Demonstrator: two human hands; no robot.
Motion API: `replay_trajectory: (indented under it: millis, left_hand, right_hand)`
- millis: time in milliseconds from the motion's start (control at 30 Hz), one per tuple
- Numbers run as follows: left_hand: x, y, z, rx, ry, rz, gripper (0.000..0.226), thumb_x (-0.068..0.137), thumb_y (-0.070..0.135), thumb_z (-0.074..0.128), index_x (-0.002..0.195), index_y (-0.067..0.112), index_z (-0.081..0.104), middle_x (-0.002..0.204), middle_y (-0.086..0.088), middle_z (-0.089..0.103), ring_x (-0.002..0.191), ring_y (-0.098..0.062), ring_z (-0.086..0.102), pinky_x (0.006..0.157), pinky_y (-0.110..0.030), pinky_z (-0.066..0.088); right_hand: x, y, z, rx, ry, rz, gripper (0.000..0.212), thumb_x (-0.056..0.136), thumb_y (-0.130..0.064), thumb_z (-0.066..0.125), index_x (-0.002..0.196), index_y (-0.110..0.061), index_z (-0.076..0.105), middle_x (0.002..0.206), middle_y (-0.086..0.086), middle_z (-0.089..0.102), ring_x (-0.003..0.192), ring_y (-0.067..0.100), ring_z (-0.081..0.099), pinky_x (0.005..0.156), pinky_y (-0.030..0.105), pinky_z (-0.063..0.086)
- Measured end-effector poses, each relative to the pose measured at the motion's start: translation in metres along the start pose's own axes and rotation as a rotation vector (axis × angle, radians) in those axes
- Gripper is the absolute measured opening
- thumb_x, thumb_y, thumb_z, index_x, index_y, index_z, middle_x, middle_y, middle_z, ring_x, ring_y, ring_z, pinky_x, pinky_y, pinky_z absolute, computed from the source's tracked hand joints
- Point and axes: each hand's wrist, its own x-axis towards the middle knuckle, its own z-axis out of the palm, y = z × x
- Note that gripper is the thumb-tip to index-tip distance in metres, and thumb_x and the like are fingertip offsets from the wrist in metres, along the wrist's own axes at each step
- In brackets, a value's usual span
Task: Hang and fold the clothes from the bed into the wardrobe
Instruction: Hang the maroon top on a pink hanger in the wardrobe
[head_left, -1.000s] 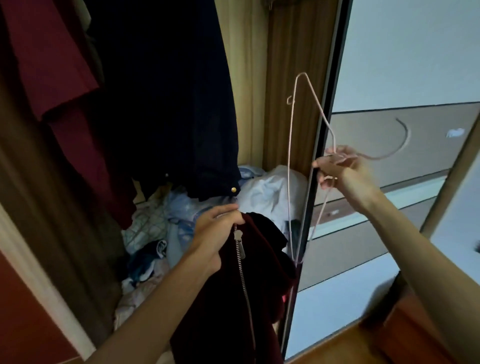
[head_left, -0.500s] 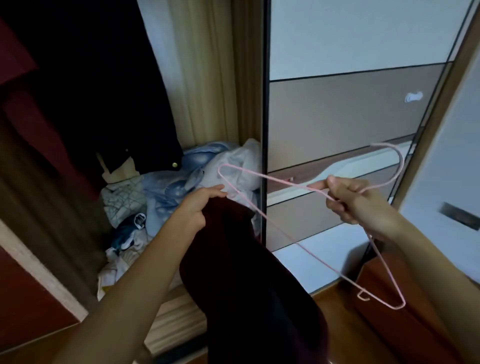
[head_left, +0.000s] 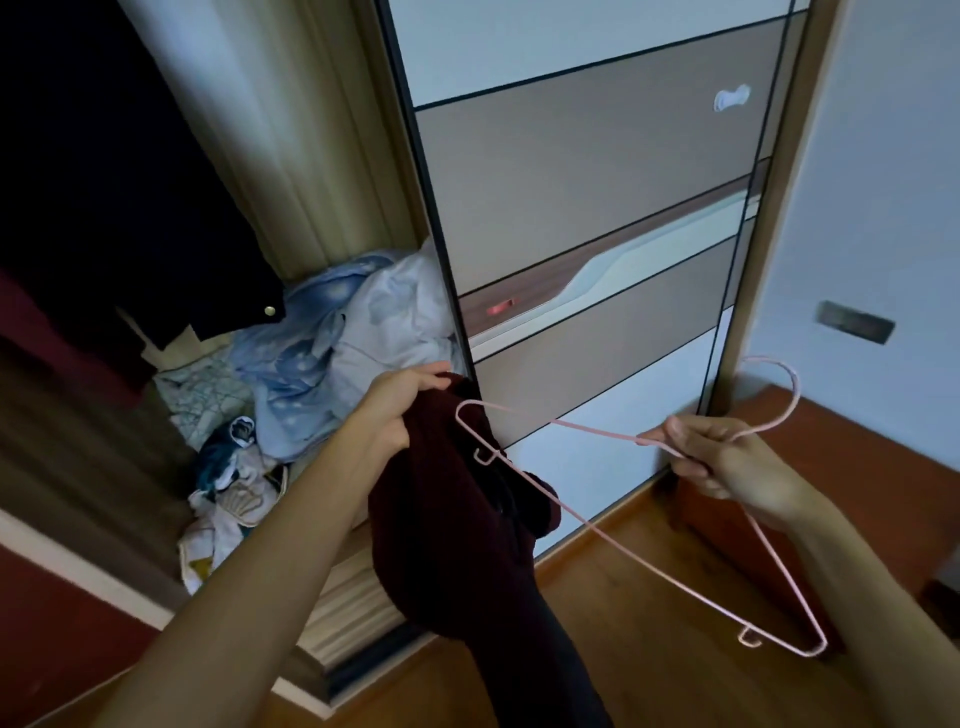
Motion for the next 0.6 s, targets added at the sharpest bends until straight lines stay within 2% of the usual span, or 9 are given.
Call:
replay_trajectory:
  millis: [67, 133, 200, 300, 400, 500, 600]
  left_hand:
    - [-0.002, 0.004, 0.001, 0.033, -0.016, 0.021, 0.037, 0.087, -0.008, 0.057, 0.117, 0.008, 0.07, 0.087, -0.012, 0.07, 0.057, -0.016, 0.066, 0.052, -0.023, 0.057]
    - [-0.004, 0.004, 0.002, 0.06, -0.052, 0.038, 0.037, 0.086, -0.008, 0.058, 0.115, 0.011, 0.072, 0.092, -0.013, 0.071, 0.066, -0.018, 0.066, 0.056, -0.022, 0.058]
    - [-0.009, 0.002, 0.008, 0.086, -0.103, 0.051, 0.037, 0.085, -0.008, 0.06, 0.111, 0.014, 0.075, 0.103, -0.015, 0.073, 0.08, -0.022, 0.068, 0.069, -0.025, 0.058]
    - [-0.02, -0.005, 0.023, 0.188, -0.153, 0.1, 0.037, 0.083, -0.009, 0.062, 0.106, 0.016, 0.078, 0.113, -0.014, 0.073, 0.1, -0.024, 0.068, 0.086, -0.029, 0.055]
    - [-0.031, -0.002, 0.032, 0.183, -0.184, 0.122, 0.037, 0.083, -0.009, 0.061, 0.102, 0.018, 0.078, 0.114, -0.009, 0.072, 0.11, -0.023, 0.066, 0.089, -0.027, 0.054]
    - [-0.039, 0.004, 0.03, 0.227, -0.192, 0.148, 0.038, 0.083, -0.007, 0.061, 0.105, 0.02, 0.078, 0.113, -0.001, 0.071, 0.116, -0.019, 0.061, 0.095, -0.024, 0.05]
    - [-0.041, 0.006, 0.014, 0.301, -0.198, 0.125, 0.041, 0.075, 0.001, 0.069, 0.107, 0.025, 0.079, 0.117, -0.002, 0.068, 0.12, -0.022, 0.059, 0.106, -0.035, 0.046]
  right_hand:
    - [-0.008, 0.0, -0.005, -0.037, 0.002, -0.015, 0.048, 0.089, -0.061, 0.058, 0.096, -0.017, 0.076, 0.06, 0.009, 0.033, 0.046, 0.014, 0.026, 0.041, 0.019, 0.022]
    - [-0.018, 0.001, -0.004, -0.151, -0.007, -0.017, 0.064, 0.074, -0.079, 0.058, 0.092, -0.022, 0.077, 0.059, 0.007, 0.039, 0.046, 0.017, 0.029, 0.041, 0.021, 0.023]
    - [-0.022, 0.003, 0.006, -0.237, -0.022, -0.027, 0.064, 0.074, -0.082, 0.054, 0.089, -0.025, 0.077, 0.059, 0.005, 0.044, 0.047, 0.013, 0.033, 0.043, 0.018, 0.026]
    - [-0.011, 0.006, 0.028, -0.2, 0.022, -0.035, 0.049, 0.093, -0.056, 0.051, 0.088, -0.014, 0.075, 0.056, 0.006, 0.045, 0.044, 0.008, 0.034, 0.043, 0.015, 0.028]
    - [-0.005, 0.005, 0.039, -0.134, 0.119, -0.028, 0.042, 0.099, -0.036, 0.044, 0.09, -0.004, 0.069, 0.051, 0.005, 0.046, 0.042, 0.01, 0.034, 0.042, 0.016, 0.03]
    - [-0.008, 0.009, 0.047, -0.168, 0.247, -0.027, 0.034, 0.105, -0.023, 0.042, 0.091, -0.005, 0.067, 0.05, 0.006, 0.048, 0.043, 0.009, 0.038, 0.044, 0.016, 0.034]
    - [-0.016, 0.009, 0.044, -0.204, 0.357, -0.069, 0.031, 0.105, -0.02, 0.043, 0.087, -0.01, 0.066, 0.053, 0.012, 0.05, 0.045, 0.012, 0.043, 0.047, 0.018, 0.039]
